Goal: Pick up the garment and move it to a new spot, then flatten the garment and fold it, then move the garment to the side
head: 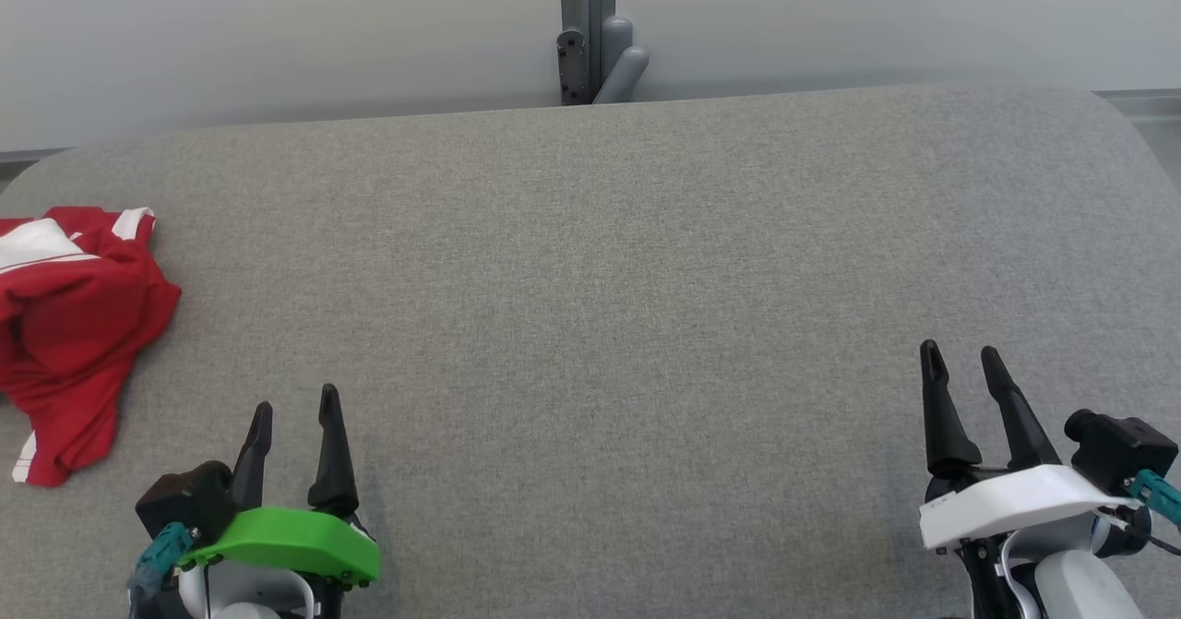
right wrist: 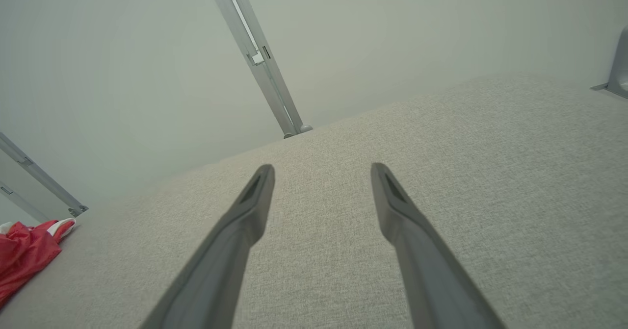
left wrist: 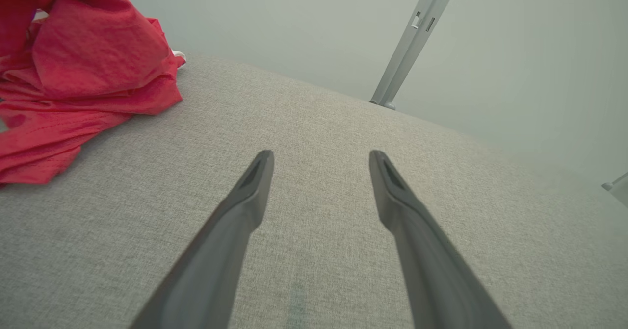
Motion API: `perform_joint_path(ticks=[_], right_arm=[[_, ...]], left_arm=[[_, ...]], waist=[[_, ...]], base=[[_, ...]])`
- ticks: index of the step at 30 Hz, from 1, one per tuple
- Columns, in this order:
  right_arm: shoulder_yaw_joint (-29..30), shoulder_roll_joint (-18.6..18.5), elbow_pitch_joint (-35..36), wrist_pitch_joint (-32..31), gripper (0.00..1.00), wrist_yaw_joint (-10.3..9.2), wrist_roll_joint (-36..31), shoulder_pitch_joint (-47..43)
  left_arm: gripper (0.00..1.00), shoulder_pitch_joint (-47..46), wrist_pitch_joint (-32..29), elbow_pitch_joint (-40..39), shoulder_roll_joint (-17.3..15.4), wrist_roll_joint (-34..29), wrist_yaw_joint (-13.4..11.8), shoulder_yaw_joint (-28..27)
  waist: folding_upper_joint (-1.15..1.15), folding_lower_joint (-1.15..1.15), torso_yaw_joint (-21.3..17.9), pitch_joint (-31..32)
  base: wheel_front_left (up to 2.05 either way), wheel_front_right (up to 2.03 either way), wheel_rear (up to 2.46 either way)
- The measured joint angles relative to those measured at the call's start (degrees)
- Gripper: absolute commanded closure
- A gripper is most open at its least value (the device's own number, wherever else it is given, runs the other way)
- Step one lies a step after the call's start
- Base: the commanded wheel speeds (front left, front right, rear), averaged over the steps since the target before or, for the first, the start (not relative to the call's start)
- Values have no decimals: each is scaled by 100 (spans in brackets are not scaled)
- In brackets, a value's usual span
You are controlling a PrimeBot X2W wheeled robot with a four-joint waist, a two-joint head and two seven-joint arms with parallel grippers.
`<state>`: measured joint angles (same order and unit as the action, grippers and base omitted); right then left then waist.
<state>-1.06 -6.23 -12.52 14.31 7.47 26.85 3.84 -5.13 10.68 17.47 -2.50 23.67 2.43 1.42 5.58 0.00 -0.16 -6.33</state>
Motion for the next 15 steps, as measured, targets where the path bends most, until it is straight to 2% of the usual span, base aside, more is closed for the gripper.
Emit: perform_joint_path(ticks=[15], right_arm=[[241,151,-1,24,0,1,-1077,-35]], left_arm=[[0,53,178,4,-9,-725,-44,60]], waist=[[0,0,2,-19]], base=[[0,0,0]])
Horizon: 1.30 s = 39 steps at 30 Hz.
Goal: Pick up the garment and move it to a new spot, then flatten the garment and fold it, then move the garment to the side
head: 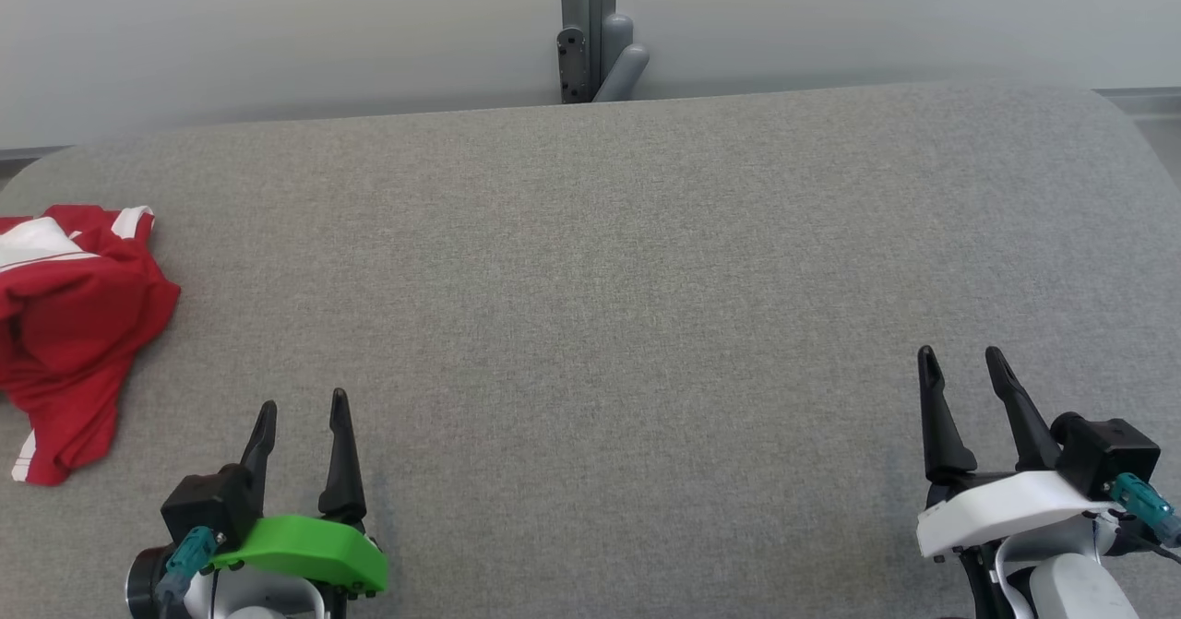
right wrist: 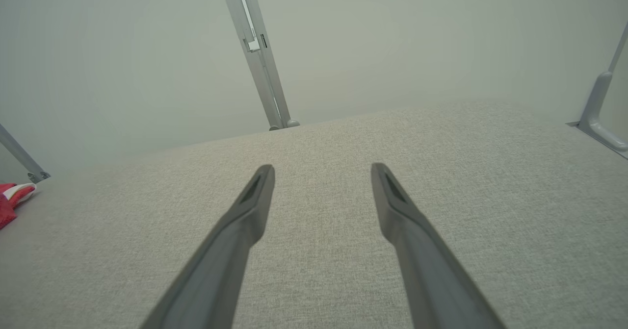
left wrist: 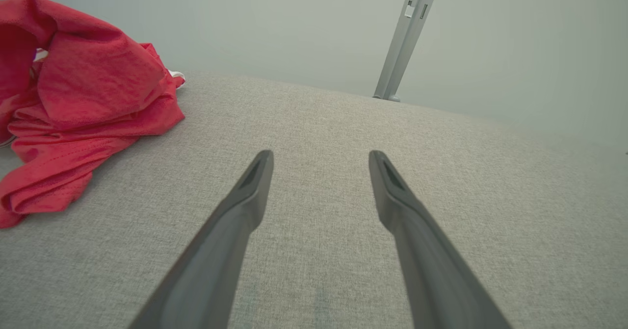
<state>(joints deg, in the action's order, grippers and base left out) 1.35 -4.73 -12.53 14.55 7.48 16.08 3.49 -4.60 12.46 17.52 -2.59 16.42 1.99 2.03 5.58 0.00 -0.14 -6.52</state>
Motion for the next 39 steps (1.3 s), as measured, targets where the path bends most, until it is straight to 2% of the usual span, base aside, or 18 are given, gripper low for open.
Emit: perform_joint_path(ticks=[24,39], right_arm=[[434,197,46,26,0,1,-1292,-93],[519,201,68,26,0,1,-1293,-101]], left_arm=[[0,54,258,107,-9,-802,-66,34],[0,75,260,119,-11,-648,-49,-38]], waist=[[0,0,10,-17],[0,0,27,-12]], base=[[0,0,0],[0,0,0]])
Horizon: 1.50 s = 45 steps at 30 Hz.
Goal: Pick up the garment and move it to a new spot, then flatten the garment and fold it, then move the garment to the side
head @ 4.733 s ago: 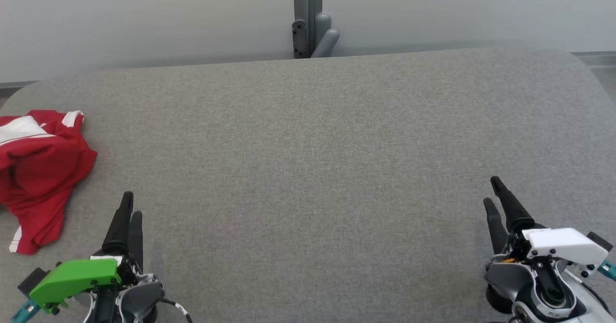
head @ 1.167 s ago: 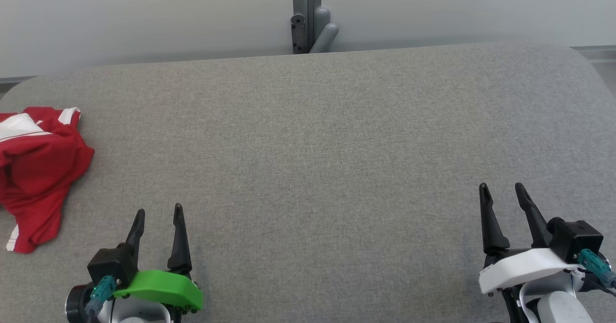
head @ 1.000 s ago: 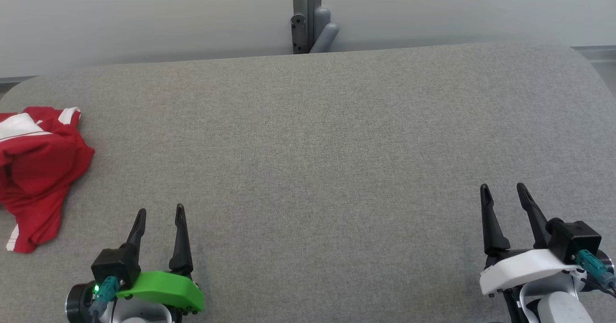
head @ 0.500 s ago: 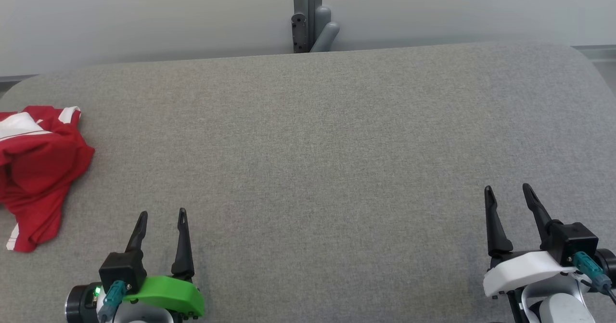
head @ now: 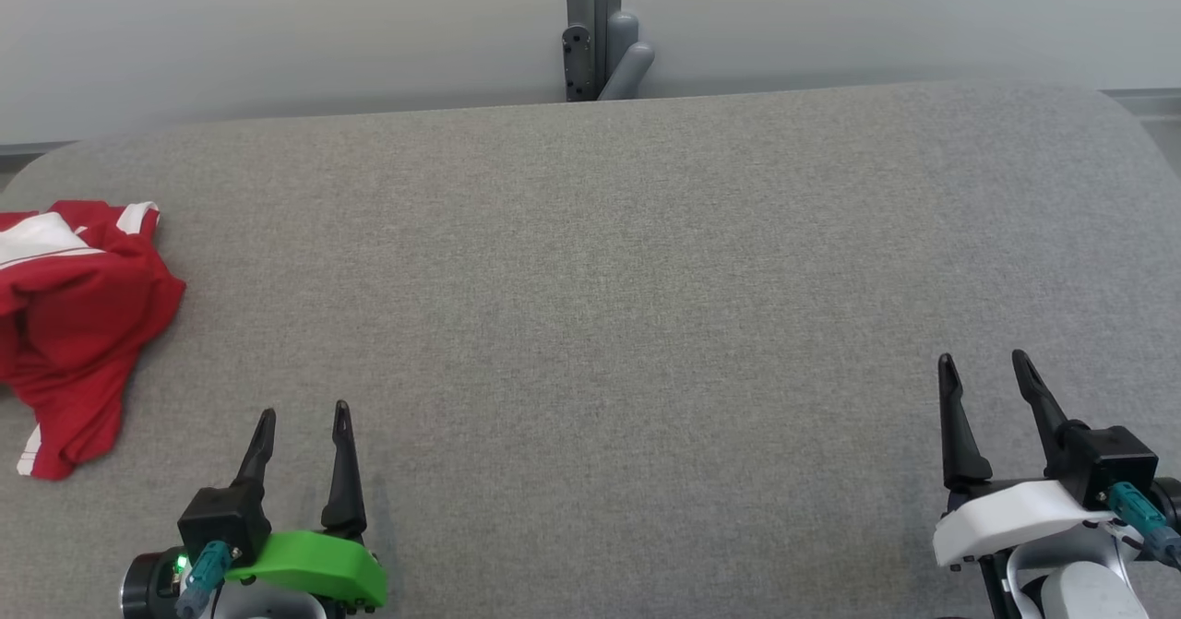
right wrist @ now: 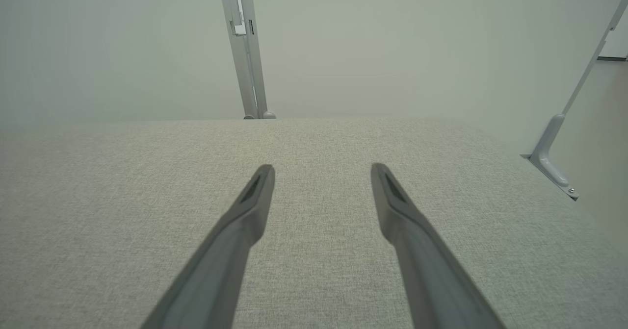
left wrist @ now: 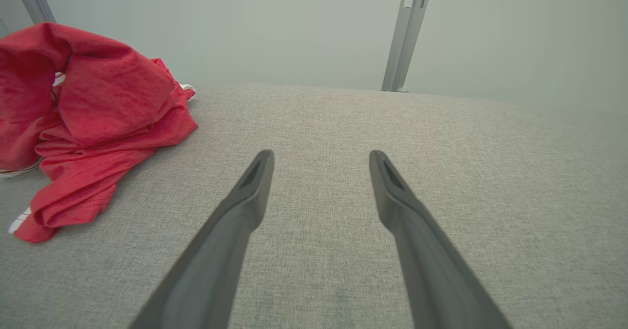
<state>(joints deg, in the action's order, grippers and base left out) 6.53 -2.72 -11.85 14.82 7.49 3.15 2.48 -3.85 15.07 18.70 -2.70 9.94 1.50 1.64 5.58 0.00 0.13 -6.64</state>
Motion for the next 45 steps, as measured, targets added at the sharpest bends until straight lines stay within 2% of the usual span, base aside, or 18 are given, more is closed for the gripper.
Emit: perform_joint_path(ticks=[6,12,19,28,30,36,40,45], right_arm=[[-60,0,77,2,0,0,62,-32],[-198,2,114,10,0,0,179,-73],[-335,2,75,15,0,1,335,-51],[-416,3,7,15,0,1,189,9],[-449,2,-29,16,0,1,174,20],[-563,-34,-108,15,0,1,137,53],[-717,-105,-143,15,0,2,107,211],[-848,-211,-132,15,0,2,135,281]], left_arm=[[0,0,7,12,0,133,-35,-42],[0,5,7,-1,-1,160,-31,-87],[0,30,7,-29,1,101,-99,-191],[0,83,7,-77,-4,230,-205,-343],[0,91,7,-68,-4,368,-191,-393],[0,110,7,-124,-3,515,-104,-497],[0,185,7,-183,-7,557,-130,-611],[0,204,7,-258,0,599,-160,-668]], waist=[[0,0,161,-20],[0,0,506,-41],[0,0,1074,-73],[0,0,1908,-140],[0,0,2191,-168],[0,0,2717,-230],[0,0,2962,-318],[0,0,3068,-505]], base=[[0,0,0],[0,0,0],[0,0,0],[0,0,0],[0,0,0],[0,0,0],[0,0,0],[0,0,0]])
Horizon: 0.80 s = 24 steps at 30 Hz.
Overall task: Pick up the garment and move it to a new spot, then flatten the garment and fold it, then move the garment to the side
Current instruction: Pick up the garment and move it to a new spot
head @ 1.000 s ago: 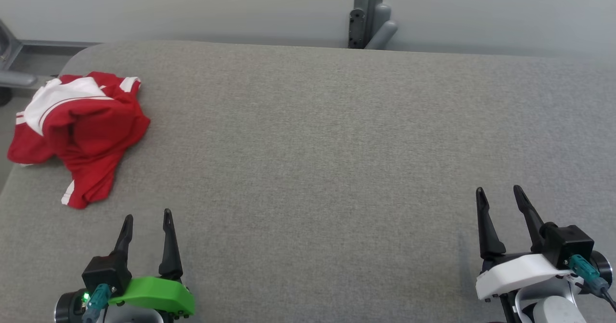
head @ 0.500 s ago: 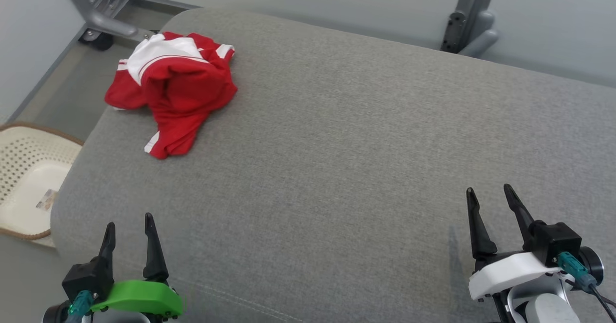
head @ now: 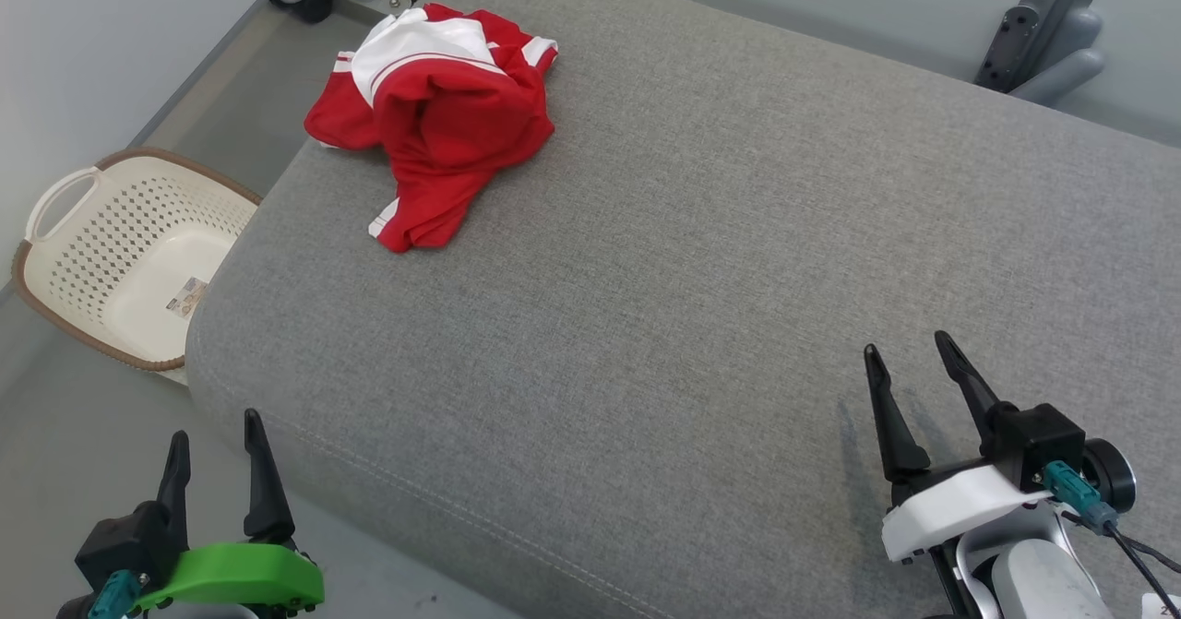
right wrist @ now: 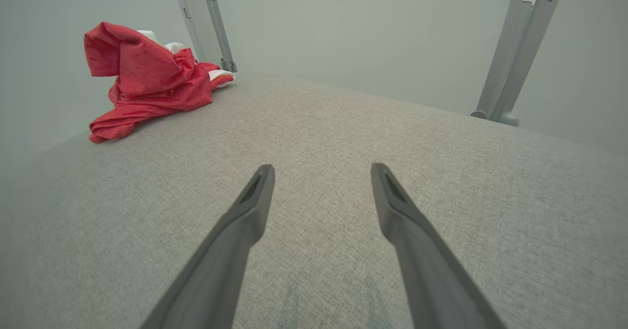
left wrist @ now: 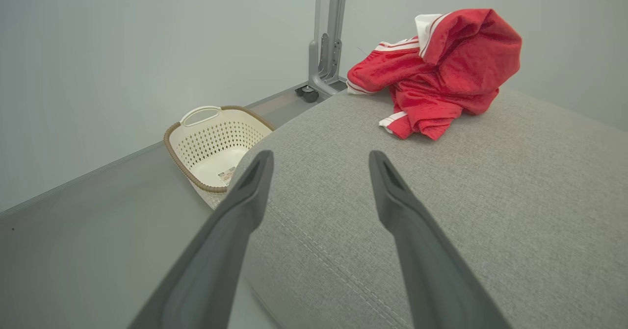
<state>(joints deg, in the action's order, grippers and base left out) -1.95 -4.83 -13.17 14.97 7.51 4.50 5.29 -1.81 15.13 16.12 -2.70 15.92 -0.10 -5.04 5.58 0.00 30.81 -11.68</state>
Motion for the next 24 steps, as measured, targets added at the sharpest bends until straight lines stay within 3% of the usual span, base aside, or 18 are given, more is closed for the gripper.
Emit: perform_joint_path(ticks=[8,14,20,24], right_arm=[[55,-165,57,0,0,2,44,17],[11,-411,148,0,0,2,91,292],[-138,-676,291,0,0,2,191,599],[-204,-793,358,0,0,2,244,738]], left_arm=[[0,-331,1,183,-4,-105,12,-190],[0,-1334,0,509,-19,-249,480,-459],[0,-2577,0,1060,-500,-342,723,-478],[0,-3288,1,1515,-924,-179,747,110]], waist=[[1,0,-14,-255],[0,0,-207,-601],[0,0,-488,-1053],[0,-1,-734,-1338]], base=[[0,0,0],[0,0,0],[0,0,0],[0,0,0]])
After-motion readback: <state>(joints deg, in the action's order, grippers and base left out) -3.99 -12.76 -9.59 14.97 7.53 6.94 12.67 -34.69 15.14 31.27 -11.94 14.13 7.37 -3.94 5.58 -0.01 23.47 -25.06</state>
